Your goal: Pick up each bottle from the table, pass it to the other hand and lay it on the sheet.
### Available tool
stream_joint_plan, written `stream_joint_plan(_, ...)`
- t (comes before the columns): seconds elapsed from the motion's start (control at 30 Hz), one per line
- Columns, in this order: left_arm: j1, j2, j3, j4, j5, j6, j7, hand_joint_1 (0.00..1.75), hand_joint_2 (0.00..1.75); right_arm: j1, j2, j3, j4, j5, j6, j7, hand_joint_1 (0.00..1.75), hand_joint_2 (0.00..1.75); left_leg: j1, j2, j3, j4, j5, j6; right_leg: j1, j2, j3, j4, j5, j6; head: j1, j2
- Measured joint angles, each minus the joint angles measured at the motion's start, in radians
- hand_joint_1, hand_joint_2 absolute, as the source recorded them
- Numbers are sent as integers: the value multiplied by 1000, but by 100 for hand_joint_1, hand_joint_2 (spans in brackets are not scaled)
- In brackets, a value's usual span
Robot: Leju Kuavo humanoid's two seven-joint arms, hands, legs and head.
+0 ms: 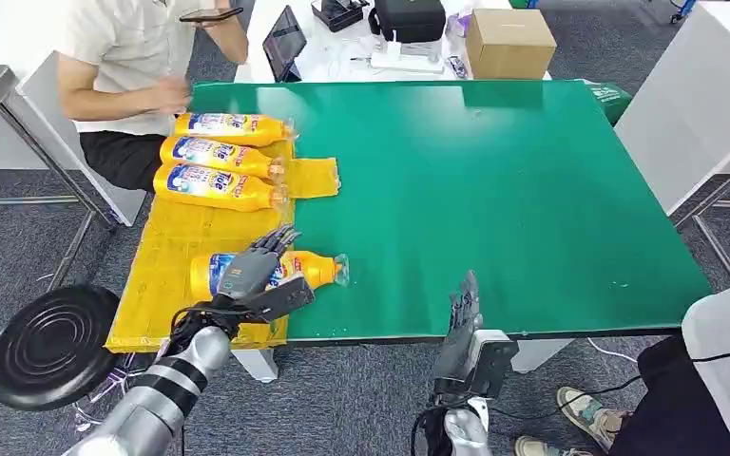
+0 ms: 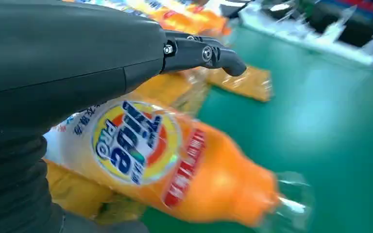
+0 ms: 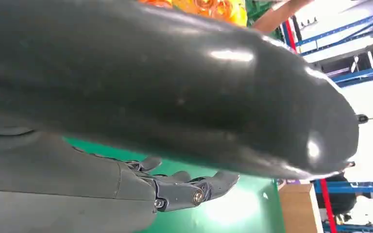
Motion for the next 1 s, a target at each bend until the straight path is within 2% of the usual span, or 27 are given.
stream_joint_plan(0.23,78,0,-31,-198,25,88,-13,0,175,15,0,-9,-5,0,-8,0,0,0,0,0,0,0,0,0,0,0,0,0,0,0,0,0)
stream_joint_plan(0.67,158,-3,-50,-335,154,129,-71,0,175,23,-6,-10,-29,18,-28,0,0,0,0,0,0,0,0,0,0,0,0,0,0,0,0,0)
stream_joint_plan(0.83,212,-27,-34,-368,459,76,-129,0,175,56,-20,37,-127,32,-64,-1,0,0,0,0,-1,0,0,0,0,0,0,0,0,0,0,0)
stream_joint_plan(0.9,238,-47,-13,-376,664,4,-126,0,175,71,-25,66,-180,40,-111,-1,0,0,0,0,-1,0,0,0,0,0,0,-1,0,0,0,0)
stream_joint_plan(1.0,264,-65,8,-381,828,-72,-103,0,175,82,-31,102,-233,47,-154,-1,0,0,0,0,-1,0,0,0,0,0,0,-1,0,0,0,0)
